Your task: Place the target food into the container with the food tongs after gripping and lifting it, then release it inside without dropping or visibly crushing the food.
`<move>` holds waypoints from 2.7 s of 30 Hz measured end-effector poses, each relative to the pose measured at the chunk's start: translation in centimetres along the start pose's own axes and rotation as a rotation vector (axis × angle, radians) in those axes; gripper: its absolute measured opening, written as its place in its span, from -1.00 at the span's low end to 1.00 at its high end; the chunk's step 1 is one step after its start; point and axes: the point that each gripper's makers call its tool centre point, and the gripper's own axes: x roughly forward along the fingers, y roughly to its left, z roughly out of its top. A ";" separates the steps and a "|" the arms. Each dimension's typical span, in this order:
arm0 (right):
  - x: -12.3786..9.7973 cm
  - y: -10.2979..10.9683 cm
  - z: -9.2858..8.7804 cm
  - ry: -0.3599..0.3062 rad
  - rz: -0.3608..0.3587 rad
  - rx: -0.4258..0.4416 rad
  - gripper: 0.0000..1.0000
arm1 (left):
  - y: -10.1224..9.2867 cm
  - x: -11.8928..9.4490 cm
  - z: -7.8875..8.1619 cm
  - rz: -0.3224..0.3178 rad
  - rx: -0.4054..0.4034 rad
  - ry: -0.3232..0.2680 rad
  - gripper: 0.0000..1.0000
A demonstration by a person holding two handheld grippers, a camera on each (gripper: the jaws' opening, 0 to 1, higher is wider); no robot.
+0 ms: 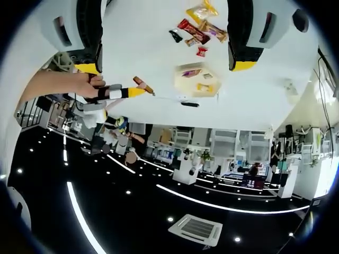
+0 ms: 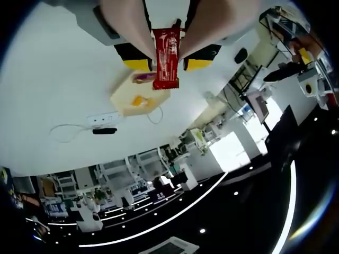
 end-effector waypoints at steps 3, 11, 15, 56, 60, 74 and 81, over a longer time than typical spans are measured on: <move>0.1 -0.1 0.1 0.005 -0.003 -0.018 -0.55 | 0.1 -0.2 -0.1 0.005 0.003 0.002 0.99; 0.5 0.0 0.5 0.014 0.000 -0.054 -0.55 | 0.7 -0.8 -0.4 0.030 -0.006 -0.004 0.99; 0.5 0.4 1.2 0.008 0.008 -0.079 -0.55 | 0.7 -0.8 -0.1 0.032 -0.010 -0.015 0.99; 1.0 1.7 5.4 -0.040 0.013 -0.106 -0.55 | 0.6 -1.4 -0.7 0.022 -0.062 -0.040 0.98; 1.3 1.7 5.6 -0.036 0.012 -0.110 -0.55 | 1.1 -1.5 -0.4 0.029 -0.068 -0.057 0.98; 1.4 1.1 7.8 -0.073 -0.006 -0.113 -0.55 | 1.1 -0.3 -0.3 -0.005 -0.068 -0.039 0.98; 1.8 0.9 8.6 -0.085 -0.007 -0.102 -0.55 | 1.4 -0.4 -0.6 -0.005 -0.075 -0.034 0.98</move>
